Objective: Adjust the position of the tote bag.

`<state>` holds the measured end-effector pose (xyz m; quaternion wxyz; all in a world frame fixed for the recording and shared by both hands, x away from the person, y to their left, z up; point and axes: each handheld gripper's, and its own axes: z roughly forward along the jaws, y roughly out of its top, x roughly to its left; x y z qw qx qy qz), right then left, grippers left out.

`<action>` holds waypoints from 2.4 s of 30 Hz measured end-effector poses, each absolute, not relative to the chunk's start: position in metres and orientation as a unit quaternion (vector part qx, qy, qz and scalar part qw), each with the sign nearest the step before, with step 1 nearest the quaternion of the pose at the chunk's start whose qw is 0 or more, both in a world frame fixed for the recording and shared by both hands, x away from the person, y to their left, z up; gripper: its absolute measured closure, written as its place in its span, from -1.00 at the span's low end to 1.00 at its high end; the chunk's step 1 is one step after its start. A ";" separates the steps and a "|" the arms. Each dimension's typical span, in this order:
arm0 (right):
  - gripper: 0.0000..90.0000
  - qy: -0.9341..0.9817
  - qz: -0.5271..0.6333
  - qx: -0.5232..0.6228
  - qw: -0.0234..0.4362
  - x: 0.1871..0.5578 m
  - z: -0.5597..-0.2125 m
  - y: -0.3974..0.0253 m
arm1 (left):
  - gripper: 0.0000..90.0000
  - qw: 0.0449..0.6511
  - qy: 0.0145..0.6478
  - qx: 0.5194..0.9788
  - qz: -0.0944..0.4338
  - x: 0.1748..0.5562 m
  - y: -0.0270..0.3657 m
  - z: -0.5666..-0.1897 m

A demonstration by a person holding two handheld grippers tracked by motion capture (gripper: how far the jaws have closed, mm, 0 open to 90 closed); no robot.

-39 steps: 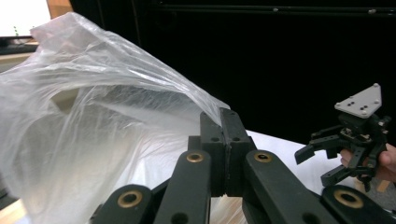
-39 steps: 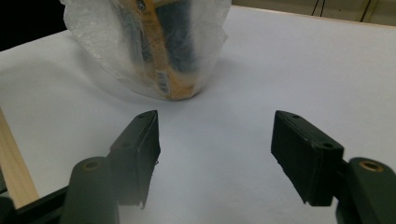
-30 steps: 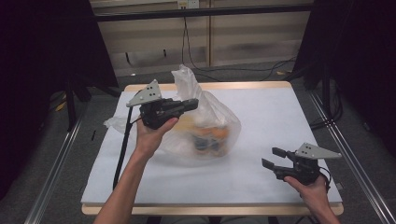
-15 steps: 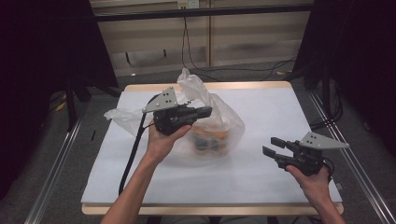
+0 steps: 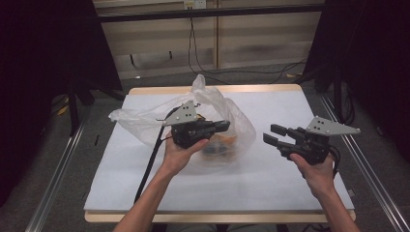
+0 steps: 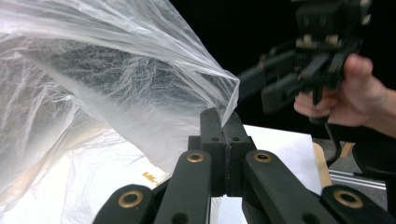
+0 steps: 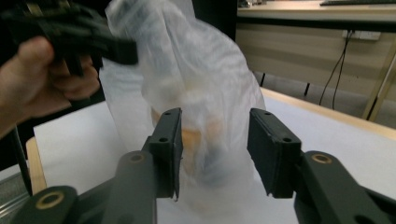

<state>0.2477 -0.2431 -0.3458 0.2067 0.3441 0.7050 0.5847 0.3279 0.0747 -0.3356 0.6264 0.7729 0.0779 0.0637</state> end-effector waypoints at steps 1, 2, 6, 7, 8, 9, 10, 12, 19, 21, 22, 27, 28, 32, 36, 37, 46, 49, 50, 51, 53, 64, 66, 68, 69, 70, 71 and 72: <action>0.13 0.704 0.587 0.340 0.210 0.249 -0.342 -0.242 | 1.00 0.625 0.082 0.773 0.070 0.327 0.073 -0.336; 0.10 0.704 0.590 0.337 0.209 0.251 -0.338 -0.239 | 1.00 0.627 0.081 0.772 0.069 0.326 0.071 -0.337; 0.06 0.708 0.592 0.324 0.210 0.260 -0.321 -0.228 | 1.00 0.625 0.072 0.775 0.064 0.325 0.064 -0.339; 0.06 0.708 0.593 0.319 0.212 0.263 -0.317 -0.225 | 1.00 0.620 0.072 0.779 0.064 0.324 0.063 -0.340; 0.06 0.707 0.595 0.317 0.212 0.266 -0.313 -0.221 | 1.00 0.623 0.071 0.776 0.063 0.324 0.060 -0.341; 0.06 0.708 0.595 0.316 0.212 0.269 -0.310 -0.218 | 1.00 0.621 0.070 0.778 0.062 0.324 0.059 -0.341; 0.06 0.709 0.596 0.313 0.213 0.272 -0.307 -0.216 | 1.00 0.622 0.072 0.777 0.065 0.323 0.058 -0.342; 0.06 0.710 0.597 0.310 0.211 0.278 -0.302 -0.210 | 1.00 0.618 0.069 0.781 0.060 0.324 0.056 -0.343; -0.02 0.716 0.599 0.294 0.206 0.286 -0.293 -0.193 | 1.00 0.608 0.071 0.788 0.060 0.323 0.049 -0.348; -0.04 0.717 0.602 0.290 0.200 0.287 -0.293 -0.189 | 1.00 0.606 0.071 0.790 0.059 0.324 0.048 -0.348; -0.05 0.718 0.599 0.291 0.201 0.288 -0.293 -0.187 | 1.00 0.606 0.070 0.790 0.059 0.323 0.047 -0.349; -0.09 0.728 0.587 0.291 0.200 0.297 -0.296 -0.177 | 1.00 0.603 0.064 0.793 0.062 0.318 0.043 -0.349; -0.07 0.729 0.587 0.290 0.199 0.298 -0.297 -0.176 | 1.00 0.602 0.064 0.794 0.062 0.318 0.043 -0.349; 0.28 0.732 0.581 0.293 0.204 0.300 -0.299 -0.172 | 1.00 0.600 0.065 0.795 0.058 0.319 0.045 -0.350; 0.71 0.731 0.588 0.291 0.188 0.301 -0.299 -0.176 | 1.00 0.599 0.065 0.796 0.059 0.320 0.048 -0.351; 0.79 0.730 0.591 0.289 0.185 0.300 -0.299 -0.177 | 1.00 0.600 0.068 0.795 0.061 0.320 0.048 -0.351; 0.41 0.728 0.597 0.280 0.186 0.293 -0.295 -0.178 | 1.00 0.596 0.077 0.797 0.062 0.326 0.050 -0.353; 0.18 0.732 0.595 0.276 0.187 0.292 -0.295 -0.174 | 1.00 0.592 0.080 0.799 0.065 0.328 0.050 -0.355; 0.15 0.732 0.593 0.277 0.188 0.292 -0.295 -0.173 | 1.00 0.592 0.081 0.799 0.064 0.329 0.050 -0.355; 0.12 0.734 0.590 0.278 0.187 0.293 -0.295 -0.171 | 1.00 0.592 0.083 0.799 0.064 0.328 0.049 -0.355; 0.07 0.737 0.586 0.278 0.189 0.294 -0.296 -0.169 | 1.00 0.591 0.085 0.799 0.069 0.328 0.049 -0.355; 0.89 0.746 0.568 0.286 0.197 0.303 -0.306 -0.159 | 0.98 0.589 0.070 0.802 0.066 0.320 0.050 -0.353; 0.96 0.737 0.579 0.289 0.195 0.303 -0.304 -0.164 | 0.87 0.592 0.077 0.800 0.068 0.321 0.055 -0.352; 0.97 0.732 0.583 0.291 0.199 0.302 -0.302 -0.168 | 0.72 0.598 0.082 0.794 0.069 0.321 0.061 -0.351; 0.98 0.729 0.586 0.291 0.201 0.301 -0.301 -0.170 | 0.63 0.601 0.088 0.791 0.074 0.320 0.066 -0.350; 0.98 0.726 0.589 0.291 0.201 0.300 -0.300 -0.172 | 0.57 0.605 0.089 0.788 0.077 0.320 0.070 -0.348; 0.98 0.724 0.591 0.291 0.203 0.299 -0.300 -0.173 | 0.56 0.606 0.092 0.786 0.081 0.319 0.075 -0.347; 0.98 0.723 0.592 0.292 0.206 0.298 -0.300 -0.174 | 0.51 0.612 0.094 0.781 0.081 0.319 0.079 -0.345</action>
